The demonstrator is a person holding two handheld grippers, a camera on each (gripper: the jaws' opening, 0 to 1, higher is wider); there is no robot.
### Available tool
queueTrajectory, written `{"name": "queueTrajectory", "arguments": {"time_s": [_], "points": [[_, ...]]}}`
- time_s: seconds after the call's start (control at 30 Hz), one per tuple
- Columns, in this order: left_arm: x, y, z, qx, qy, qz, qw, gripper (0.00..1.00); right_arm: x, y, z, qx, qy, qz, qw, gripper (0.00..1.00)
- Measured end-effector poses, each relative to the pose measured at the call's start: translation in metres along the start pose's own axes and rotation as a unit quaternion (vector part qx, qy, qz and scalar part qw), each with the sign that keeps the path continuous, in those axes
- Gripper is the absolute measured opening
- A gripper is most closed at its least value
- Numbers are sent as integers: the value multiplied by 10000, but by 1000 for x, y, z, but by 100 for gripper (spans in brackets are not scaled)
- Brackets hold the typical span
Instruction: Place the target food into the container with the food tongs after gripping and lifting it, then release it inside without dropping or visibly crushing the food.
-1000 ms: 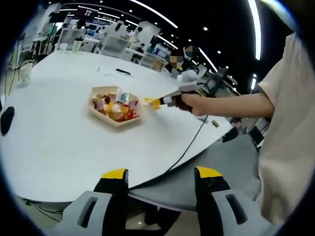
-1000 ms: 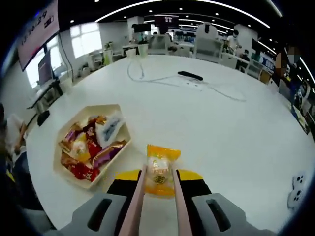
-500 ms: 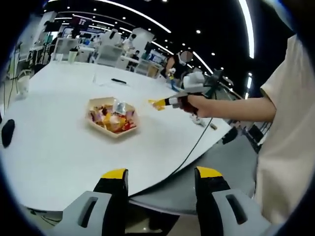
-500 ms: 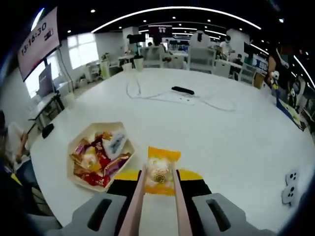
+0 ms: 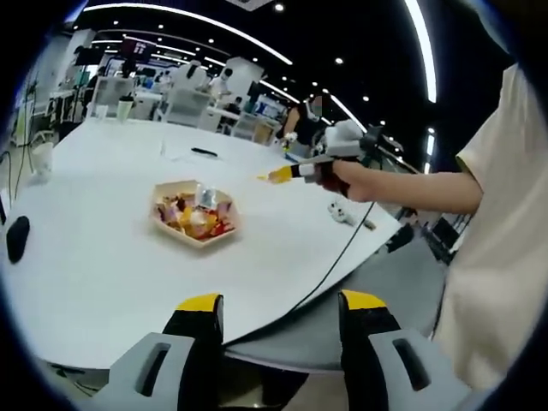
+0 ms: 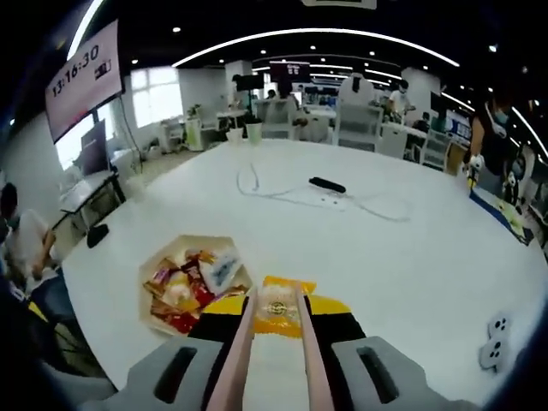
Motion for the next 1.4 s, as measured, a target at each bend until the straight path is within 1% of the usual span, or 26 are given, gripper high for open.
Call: {"name": "queueTrajectory", "arguments": {"time_s": [0.43,0.77,1.07,1.4], "points": [[-5,-1,3,29,142,34,9999,53,-14,-14,-3,-43,-68,209,9997,24],[-9,-1,7,30,228,73,9997,53,-40,-25,-9,-130,-142,524,9984,24],[-9,-3,6,4,256,86,9996,53,-57,-30,-11,-151,-168,746,9970,24],[-6,-5,7,-25,233,90,9997,53,-61,-31,-15,-180,-171,827,9963,24]]}}
Point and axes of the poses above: the point that each gripper's makers call its tool centre point, and the gripper's own axes: y roughly forward along the fingers, z roughly to its right, x roughly out of its underside, the point moved 5 cm from there along -y, roughly backward along the fingers
